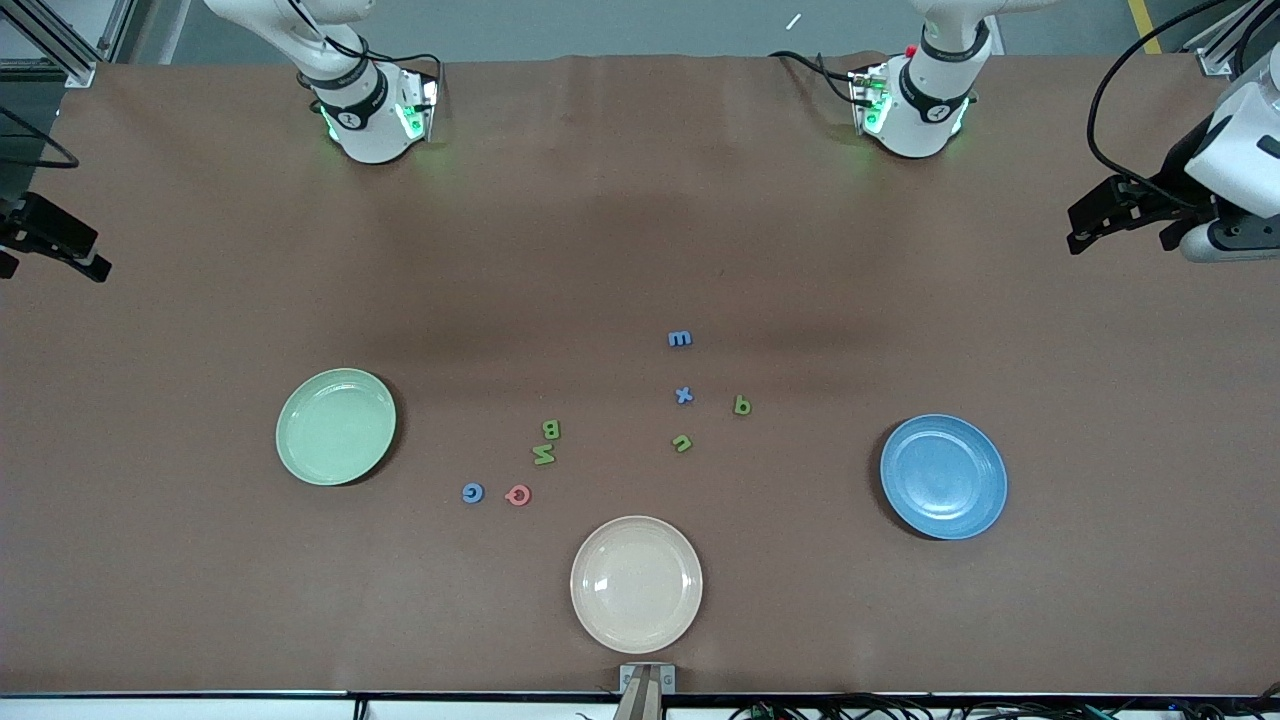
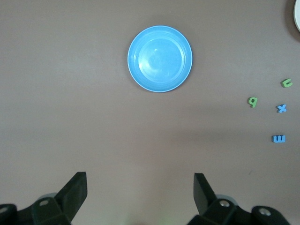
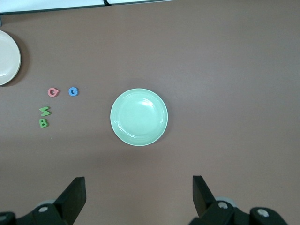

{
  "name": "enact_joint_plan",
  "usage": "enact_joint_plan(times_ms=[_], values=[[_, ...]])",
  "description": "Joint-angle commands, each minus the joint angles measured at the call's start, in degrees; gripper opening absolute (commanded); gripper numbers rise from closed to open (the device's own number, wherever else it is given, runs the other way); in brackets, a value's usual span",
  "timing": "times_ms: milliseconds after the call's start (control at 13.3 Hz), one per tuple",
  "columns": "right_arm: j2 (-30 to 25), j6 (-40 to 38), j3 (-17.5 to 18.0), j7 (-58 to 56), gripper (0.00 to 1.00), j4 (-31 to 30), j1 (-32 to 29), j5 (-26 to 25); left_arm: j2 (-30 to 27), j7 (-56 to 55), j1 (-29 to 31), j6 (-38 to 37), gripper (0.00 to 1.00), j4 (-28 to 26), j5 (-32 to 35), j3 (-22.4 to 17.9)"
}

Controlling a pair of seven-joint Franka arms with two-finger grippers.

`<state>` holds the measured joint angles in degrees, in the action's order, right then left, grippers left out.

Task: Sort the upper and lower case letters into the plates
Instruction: 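Move both grippers from rest toward the scattered foam letters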

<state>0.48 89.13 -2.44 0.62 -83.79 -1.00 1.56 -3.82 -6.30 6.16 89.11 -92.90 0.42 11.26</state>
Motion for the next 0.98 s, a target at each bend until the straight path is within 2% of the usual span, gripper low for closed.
enact_joint_plan(times_ms=[0, 377, 678, 904], values=[[-1.4, 0.0, 0.4, 0.5, 1.0, -1.3, -0.5, 0.2, -0.1, 0.5, 0.3, -1.1, 1.0, 1.0, -0.1, 0.1], [-1.1, 0.0, 0.5, 0.7, 1.0, -1.4, -0.2, 0.2, 0.9, 0.6, 0.2, -1.5, 1.0, 0.9, 0.0, 0.1], [0.8, 1.4, 0.6, 10.9, 1.0, -3.2, 5.5, 0.2, 7.3, -0.5, -2.5, -2.0, 1.0, 0.4, -0.2, 1.8], [5.7, 4.9, 0.6, 15.9, 1.0, -3.4, 9.4, 0.3, 13.3, -1.8, -7.2, 3.9, 1.0, -0.3, 0.0, 2.1]])
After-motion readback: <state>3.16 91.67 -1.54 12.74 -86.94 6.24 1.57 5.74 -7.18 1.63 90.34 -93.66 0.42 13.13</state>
